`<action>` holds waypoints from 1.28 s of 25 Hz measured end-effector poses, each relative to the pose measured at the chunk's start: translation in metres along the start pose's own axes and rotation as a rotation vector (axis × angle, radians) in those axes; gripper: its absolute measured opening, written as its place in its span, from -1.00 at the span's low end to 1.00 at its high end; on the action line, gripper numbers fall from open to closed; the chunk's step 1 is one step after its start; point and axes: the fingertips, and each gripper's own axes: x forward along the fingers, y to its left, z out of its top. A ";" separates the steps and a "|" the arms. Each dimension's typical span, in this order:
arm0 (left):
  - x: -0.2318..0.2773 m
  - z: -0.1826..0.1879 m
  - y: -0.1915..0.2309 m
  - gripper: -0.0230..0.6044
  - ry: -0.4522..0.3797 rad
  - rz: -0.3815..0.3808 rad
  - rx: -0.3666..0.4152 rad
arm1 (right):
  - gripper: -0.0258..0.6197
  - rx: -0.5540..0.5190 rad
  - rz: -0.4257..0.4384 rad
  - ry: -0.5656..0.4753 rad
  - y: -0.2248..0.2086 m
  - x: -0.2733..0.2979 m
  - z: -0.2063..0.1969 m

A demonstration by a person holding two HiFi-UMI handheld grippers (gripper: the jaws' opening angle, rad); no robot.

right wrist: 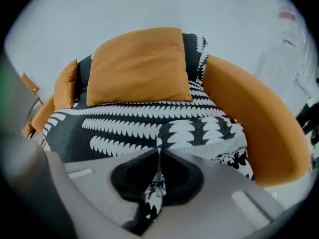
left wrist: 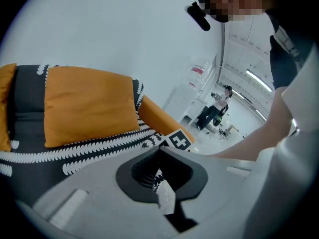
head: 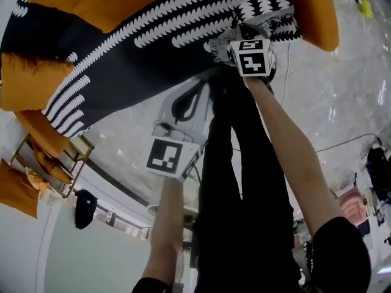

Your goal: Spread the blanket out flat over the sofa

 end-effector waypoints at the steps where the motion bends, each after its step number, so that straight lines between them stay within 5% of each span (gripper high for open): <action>1: -0.003 -0.002 -0.008 -0.92 0.003 -0.010 0.012 | -0.88 0.010 -0.004 -0.010 -0.003 -0.010 -0.005; 15: -0.042 -0.019 -0.055 -0.92 0.035 -0.121 0.123 | -0.88 0.111 -0.125 -0.071 -0.035 -0.103 -0.069; 20: -0.085 -0.017 -0.053 -0.92 0.013 -0.178 0.144 | -0.89 0.113 -0.193 -0.101 -0.020 -0.141 -0.053; 32: -0.056 -0.020 -0.052 -0.92 0.041 -0.190 0.135 | -0.89 0.008 -0.182 -0.067 -0.054 -0.119 -0.050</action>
